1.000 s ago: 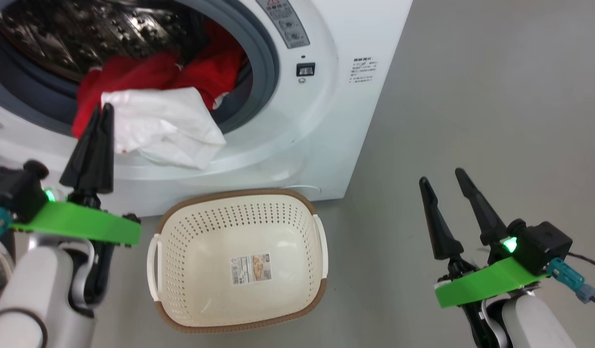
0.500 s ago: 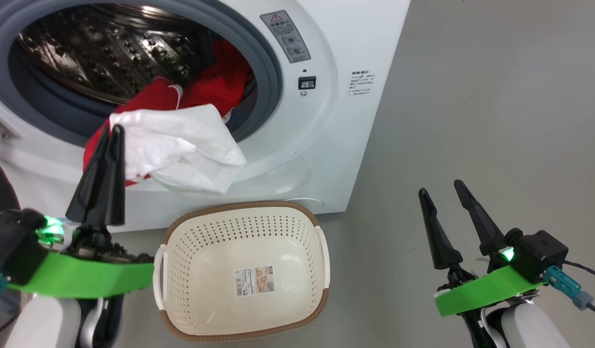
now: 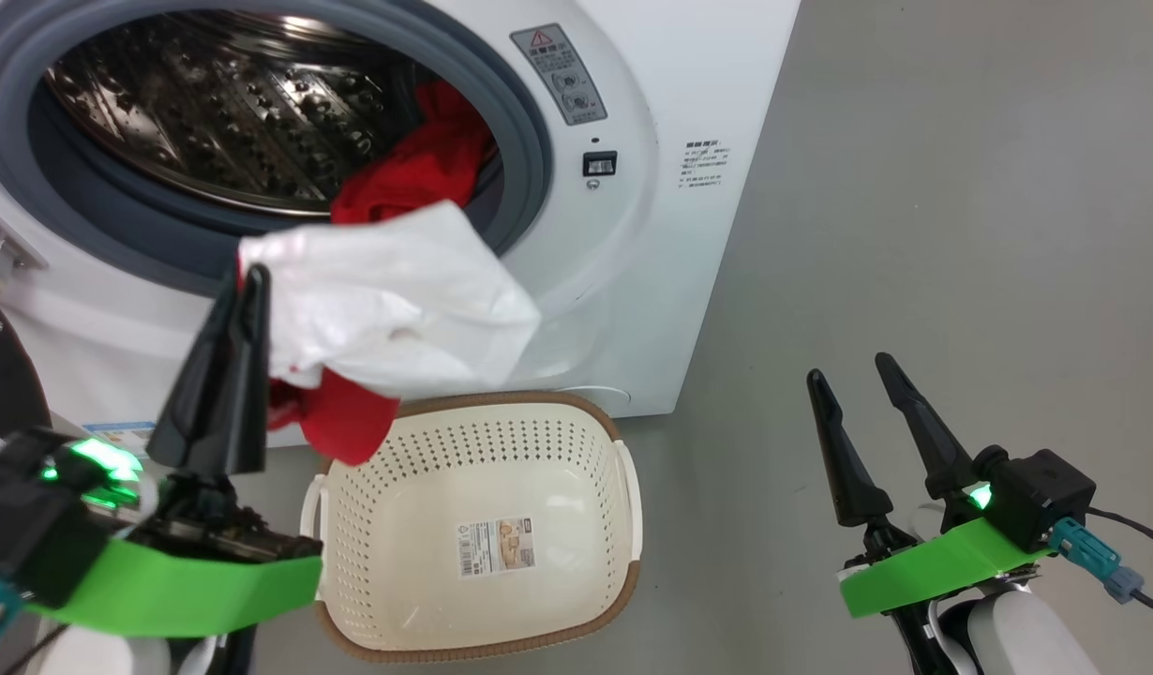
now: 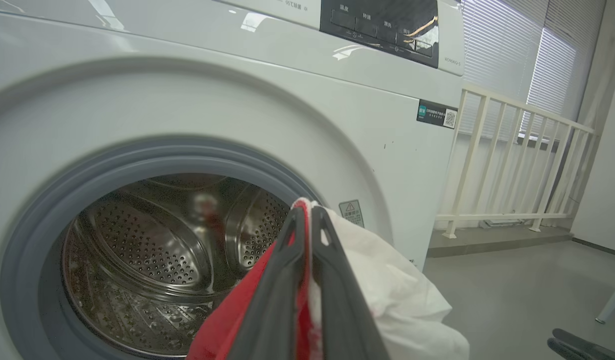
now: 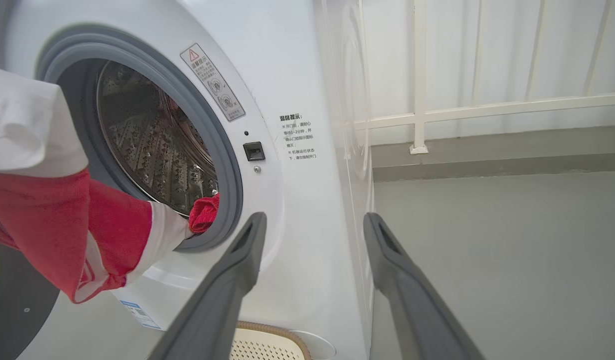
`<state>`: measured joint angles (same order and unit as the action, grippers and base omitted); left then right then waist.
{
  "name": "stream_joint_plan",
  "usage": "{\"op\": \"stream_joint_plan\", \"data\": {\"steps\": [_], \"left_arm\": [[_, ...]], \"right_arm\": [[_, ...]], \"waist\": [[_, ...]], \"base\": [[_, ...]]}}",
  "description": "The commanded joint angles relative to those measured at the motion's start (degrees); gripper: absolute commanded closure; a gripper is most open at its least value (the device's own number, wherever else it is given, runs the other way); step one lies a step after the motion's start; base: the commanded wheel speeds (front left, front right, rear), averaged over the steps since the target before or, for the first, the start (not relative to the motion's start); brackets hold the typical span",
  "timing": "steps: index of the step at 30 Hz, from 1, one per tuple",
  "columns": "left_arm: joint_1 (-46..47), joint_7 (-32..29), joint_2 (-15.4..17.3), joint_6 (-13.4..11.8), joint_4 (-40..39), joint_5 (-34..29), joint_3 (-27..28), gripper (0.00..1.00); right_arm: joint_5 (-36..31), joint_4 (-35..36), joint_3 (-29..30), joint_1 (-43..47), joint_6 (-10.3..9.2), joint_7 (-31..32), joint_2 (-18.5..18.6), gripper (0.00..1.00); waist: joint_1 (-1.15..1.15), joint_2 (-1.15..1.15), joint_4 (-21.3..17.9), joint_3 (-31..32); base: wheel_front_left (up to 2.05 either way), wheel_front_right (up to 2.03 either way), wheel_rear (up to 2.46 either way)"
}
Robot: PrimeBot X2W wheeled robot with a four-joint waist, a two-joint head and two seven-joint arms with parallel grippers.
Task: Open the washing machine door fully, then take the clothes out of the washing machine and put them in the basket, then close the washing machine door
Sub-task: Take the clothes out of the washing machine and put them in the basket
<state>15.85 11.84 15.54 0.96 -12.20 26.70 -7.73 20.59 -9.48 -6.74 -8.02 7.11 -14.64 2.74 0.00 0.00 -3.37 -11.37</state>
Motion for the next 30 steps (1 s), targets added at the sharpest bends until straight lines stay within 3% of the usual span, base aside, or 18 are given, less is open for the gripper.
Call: {"op": "stream_joint_plan", "data": {"steps": [1, 10, 20, 30], "left_arm": [[0.09, -0.19, 1.36, -0.12, 0.33, 0.21, 1.53, 1.0], [1.96, 1.08, -0.18, 2.53, 13.85, 1.25, -1.06, 1.0], [9.53, 2.72, -2.07, 5.96, 36.02, 3.0, -5.12, 1.0], [19.07, 3.08, -3.58, 6.5, 55.8, 5.56, -10.55, 1.0]], "right_arm": [[0.17, 1.18, -1.8, -0.06, 0.37, -0.36, 0.14, 0.0], [0.53, 1.26, -2.72, -0.92, 0.37, -0.36, 0.14, 0.0], [0.95, 1.48, -3.52, -2.86, 0.37, -0.36, 0.14, 0.0], [1.24, 1.38, -4.75, -4.83, 0.37, -0.36, 0.14, 0.0]], "waist": [[0.0, 0.0, -0.1, -0.37], [0.0, 0.0, -0.67, -3.02], [0.0, 0.0, -2.48, -8.3], [0.0, 0.0, -3.53, -13.69]], "base": [[0.0, 0.0, 0.0], [0.0, 0.0, 0.0], [0.0, 0.0, 0.0], [0.0, 0.0, 0.0]]}}
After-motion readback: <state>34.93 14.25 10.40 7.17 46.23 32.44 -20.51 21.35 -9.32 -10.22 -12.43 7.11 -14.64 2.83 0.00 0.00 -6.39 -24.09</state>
